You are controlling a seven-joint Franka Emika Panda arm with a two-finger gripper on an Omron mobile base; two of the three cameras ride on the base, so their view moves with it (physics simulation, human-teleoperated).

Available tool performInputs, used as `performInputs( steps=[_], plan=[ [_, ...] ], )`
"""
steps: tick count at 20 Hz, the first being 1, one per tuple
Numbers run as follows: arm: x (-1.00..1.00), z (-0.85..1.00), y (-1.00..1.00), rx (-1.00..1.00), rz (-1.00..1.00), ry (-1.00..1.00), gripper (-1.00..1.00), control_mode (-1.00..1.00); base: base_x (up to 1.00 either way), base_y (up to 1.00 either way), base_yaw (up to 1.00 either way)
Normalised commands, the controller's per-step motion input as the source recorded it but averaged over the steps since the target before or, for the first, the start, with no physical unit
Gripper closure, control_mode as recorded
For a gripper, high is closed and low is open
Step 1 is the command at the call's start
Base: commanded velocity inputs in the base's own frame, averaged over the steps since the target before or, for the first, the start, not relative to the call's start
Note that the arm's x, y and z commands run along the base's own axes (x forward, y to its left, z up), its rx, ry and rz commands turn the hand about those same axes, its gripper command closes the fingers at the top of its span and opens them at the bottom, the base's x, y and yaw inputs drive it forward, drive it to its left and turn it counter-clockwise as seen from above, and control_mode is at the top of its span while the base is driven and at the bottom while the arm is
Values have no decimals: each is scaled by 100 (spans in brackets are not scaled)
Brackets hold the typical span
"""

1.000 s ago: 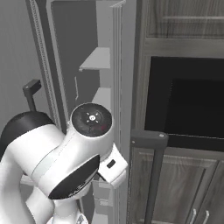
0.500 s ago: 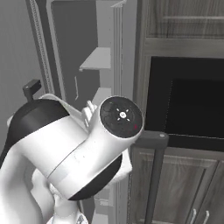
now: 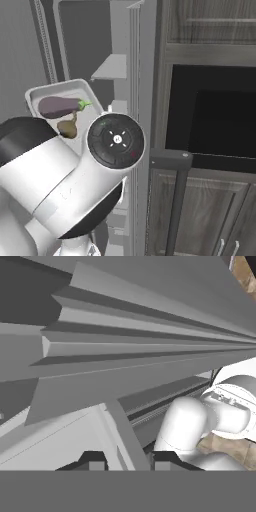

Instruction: Take the garlic and eggplant out of the freezer and place them in the tupperware container on the counter. Then put the tupperware containing the vegetables back in the freezer.

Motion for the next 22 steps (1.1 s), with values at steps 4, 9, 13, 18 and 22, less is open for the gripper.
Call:
performInputs(
  steps=[4,9,13,18,22],
  plan=[
    [0,1,54,6,-40,0,100,-100,0,0,0],
    [4,9,36,2,-36,0,100,-100,0,0,0],
    [35,18,3,4,-34,3,100,-100,0,0,0],
    [48,25,0,7,-28,6,100,-100,0,0,0],
    [57,18,0,4,-16,4,100,-100,0,0,0]
  ],
)
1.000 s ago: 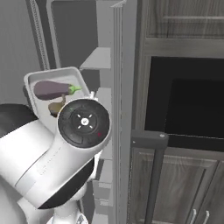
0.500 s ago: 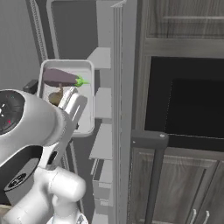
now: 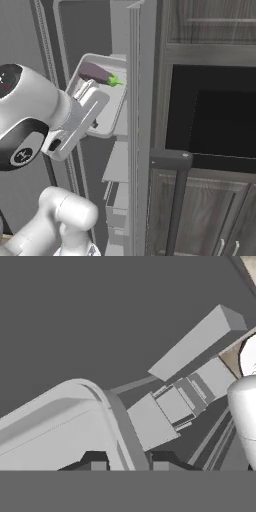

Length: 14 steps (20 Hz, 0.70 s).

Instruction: Take the garlic and eggplant out of the freezer and place them in the tupperware container on the counter. Then put the tupperware containing the vegetables back in the freezer.

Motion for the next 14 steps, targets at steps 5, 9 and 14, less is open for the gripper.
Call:
performInputs(
  steps=[5,9,14],
  plan=[
    [60,8,0,2,-5,2,100,-100,0,0,0],
    [51,0,0,2,0,0,100,-100,0,0,0],
    [54,1,0,1,0,0,100,-100,0,0,0]
  ],
)
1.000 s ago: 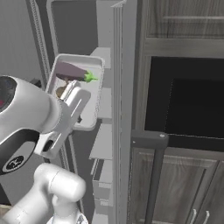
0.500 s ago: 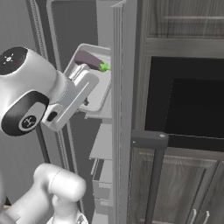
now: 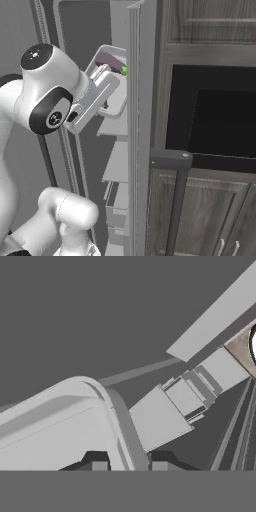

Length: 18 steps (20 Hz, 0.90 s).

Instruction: Take the garlic and eggplant out of the freezer and place them in the tupperware container on the counter. Then put the tupperware containing the vegetables back in the freezer.

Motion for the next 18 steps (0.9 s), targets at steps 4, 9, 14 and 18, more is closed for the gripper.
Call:
performInputs(
  steps=[4,9,14,18],
  plan=[
    [41,1,0,0,1,0,100,-100,0,0,0],
    [38,5,0,0,4,0,100,-100,0,0,0],
    [40,9,0,0,10,0,100,-100,0,0,0],
    [58,8,0,0,10,0,100,-100,0,0,0]
  ],
)
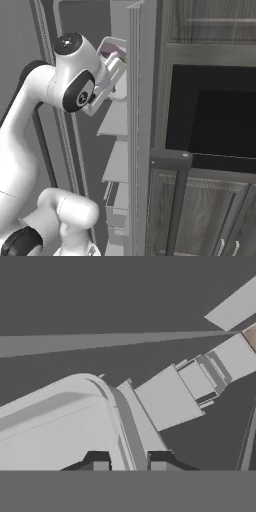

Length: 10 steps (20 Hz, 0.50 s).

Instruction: Take the garlic and eggplant out of the freezer and place them in the tupperware container on the counter. Then put the tupperware containing the vegetables back in the freezer.

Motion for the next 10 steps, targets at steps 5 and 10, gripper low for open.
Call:
performInputs(
  steps=[5,10],
  plan=[
    [65,1,0,0,1,0,100,-100,0,0,0],
    [83,0,0,0,0,0,100,-100,0,0,0]
  ],
)
